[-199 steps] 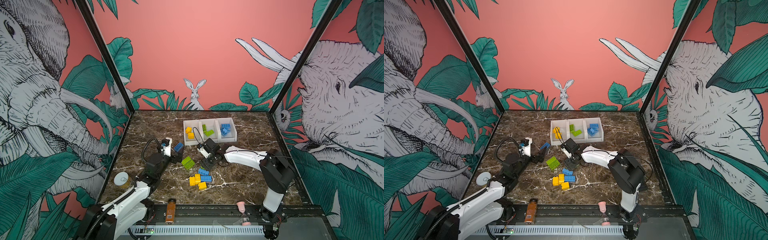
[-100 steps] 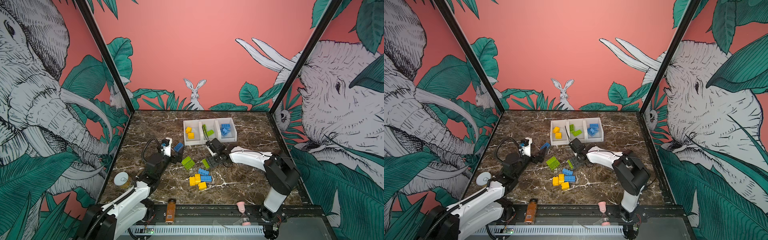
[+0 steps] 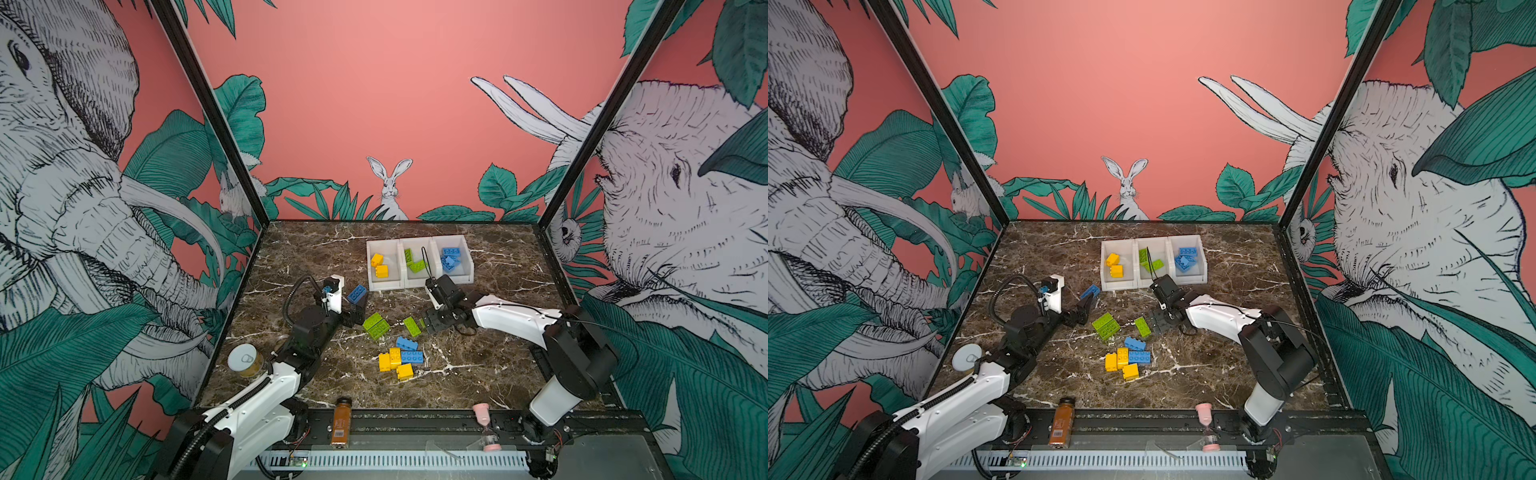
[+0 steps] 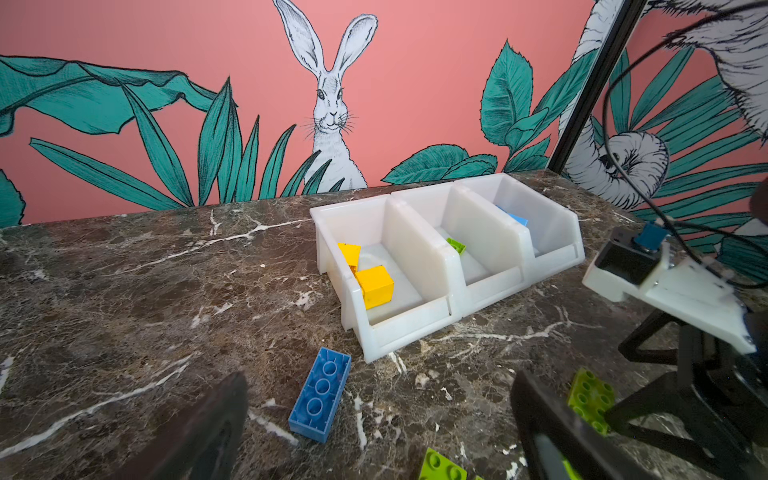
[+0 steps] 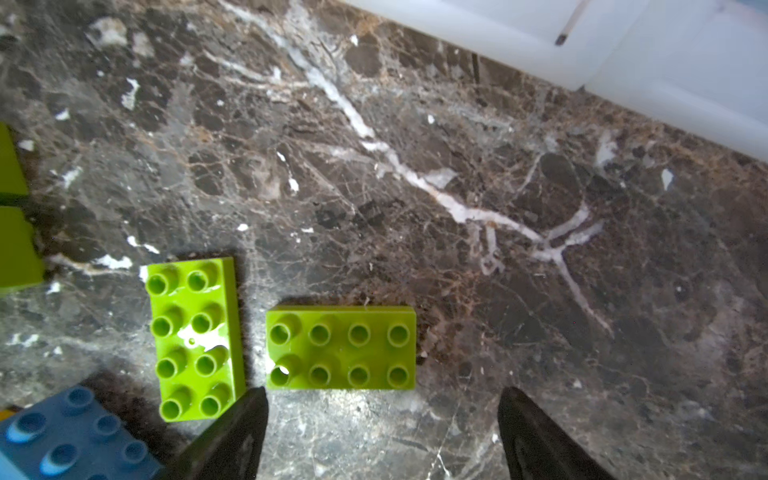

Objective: Sort the legos into containers by color
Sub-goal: 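Move the right gripper back over the lime-green bricks in the pile, then lower the right gripper onto a lime-green brick and grasp it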

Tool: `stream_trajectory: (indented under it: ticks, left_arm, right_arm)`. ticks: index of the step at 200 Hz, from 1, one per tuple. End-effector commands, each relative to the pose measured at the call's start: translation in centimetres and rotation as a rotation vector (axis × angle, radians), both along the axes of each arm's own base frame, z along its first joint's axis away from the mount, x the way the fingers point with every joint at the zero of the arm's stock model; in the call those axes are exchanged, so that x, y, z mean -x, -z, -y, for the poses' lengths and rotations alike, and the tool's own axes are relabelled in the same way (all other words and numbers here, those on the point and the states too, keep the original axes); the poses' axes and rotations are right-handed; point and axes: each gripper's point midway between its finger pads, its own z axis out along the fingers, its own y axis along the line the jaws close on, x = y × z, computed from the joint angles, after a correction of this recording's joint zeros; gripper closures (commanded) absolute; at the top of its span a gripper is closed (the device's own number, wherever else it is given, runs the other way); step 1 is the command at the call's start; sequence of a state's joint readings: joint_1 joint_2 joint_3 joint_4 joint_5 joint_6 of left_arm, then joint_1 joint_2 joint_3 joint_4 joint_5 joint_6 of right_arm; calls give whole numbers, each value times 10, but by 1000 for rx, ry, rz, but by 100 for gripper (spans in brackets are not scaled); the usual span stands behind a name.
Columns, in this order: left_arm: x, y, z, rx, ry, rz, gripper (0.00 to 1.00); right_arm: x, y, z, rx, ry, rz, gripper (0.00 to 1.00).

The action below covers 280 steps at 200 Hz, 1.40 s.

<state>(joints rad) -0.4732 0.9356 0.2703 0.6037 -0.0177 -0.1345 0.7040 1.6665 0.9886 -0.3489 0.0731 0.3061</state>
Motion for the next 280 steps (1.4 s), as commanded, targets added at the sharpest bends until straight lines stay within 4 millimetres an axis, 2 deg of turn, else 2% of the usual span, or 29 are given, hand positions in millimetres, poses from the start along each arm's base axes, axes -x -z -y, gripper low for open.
stream_trajectory:
  ticks: [1, 54, 76, 106, 118, 128, 130, 134, 161, 195, 198, 251, 280]
  left_arm:
    - [0, -2, 1, 4, 6, 8, 1]
    - [0, -1, 1, 3, 6, 5, 1]
    - [0, -2, 1, 3, 5, 6, 1]
    - [-1, -1, 1, 1, 3, 4, 1]
    - [-1, -1, 1, 5, 4, 2, 1]
    - [-1, 0, 1, 8, 5, -1, 1]
    - [-1, -1, 2, 9, 7, 0, 1]
    - [-1, 0, 2, 9, 9, -3, 1]
    - [-1, 1, 2, 10, 8, -5, 1]
    - [-1, 0, 2, 12, 8, -1, 1]
    - [-1, 0, 2, 11, 7, -2, 1]
    - [0, -2, 2, 16, 11, 0, 1]
    - [1, -3, 1, 13, 7, 6, 1]
  right_arm:
    - [-6, 1, -10, -18, -15, -4, 14]
    - [-11, 10, -15, 7, -30, -21, 14]
    - [-10, 14, -8, 36, 12, -40, 14]
    - [-2, -11, -2, -24, 122, -44, 16]
    - [3, -21, -6, -106, 159, -40, 19]
    - [10, -17, -10, -162, 178, -65, 23]
    - [10, -25, -11, -189, 181, -55, 24]
    - [13, -27, -13, -216, 187, -60, 26]
    - [26, -15, -20, -287, 227, -117, 33]
    - [27, -5, -31, -331, 242, -132, 36]
    - [27, 2, -33, -319, 243, -147, 36]
    - [15, 21, -37, -256, 230, -145, 36]
    - [1, 21, -37, -250, 227, -113, 36]
